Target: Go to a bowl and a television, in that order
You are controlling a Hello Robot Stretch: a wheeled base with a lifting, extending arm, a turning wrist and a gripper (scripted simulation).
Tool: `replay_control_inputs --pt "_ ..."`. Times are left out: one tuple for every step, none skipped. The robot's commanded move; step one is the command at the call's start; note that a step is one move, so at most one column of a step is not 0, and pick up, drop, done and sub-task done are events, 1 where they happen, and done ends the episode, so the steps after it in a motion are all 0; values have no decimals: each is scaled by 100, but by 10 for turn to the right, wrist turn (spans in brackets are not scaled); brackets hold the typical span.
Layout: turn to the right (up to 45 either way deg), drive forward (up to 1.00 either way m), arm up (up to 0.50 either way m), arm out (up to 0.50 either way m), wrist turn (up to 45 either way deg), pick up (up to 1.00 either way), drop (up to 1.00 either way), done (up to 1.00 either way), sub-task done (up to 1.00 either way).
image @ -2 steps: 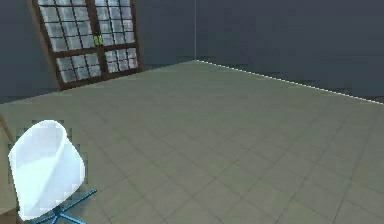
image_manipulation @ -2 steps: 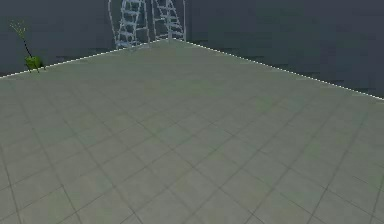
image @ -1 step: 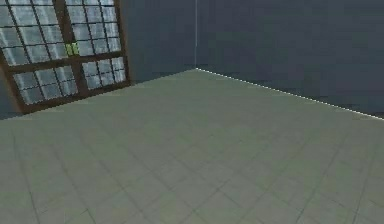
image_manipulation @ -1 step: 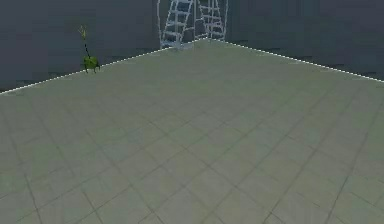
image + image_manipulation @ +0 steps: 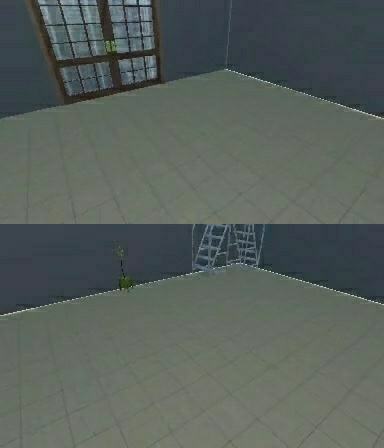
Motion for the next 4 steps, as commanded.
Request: replay_control_inputs --pt "0 30 0 0 0 0 0 0 0" --pt "-330 0 0 0 0 0 0 0 0" --pt "0 80 0 0 0 0 0 0 0" --pt "-450 0 0 0 0 0 0 0 0"
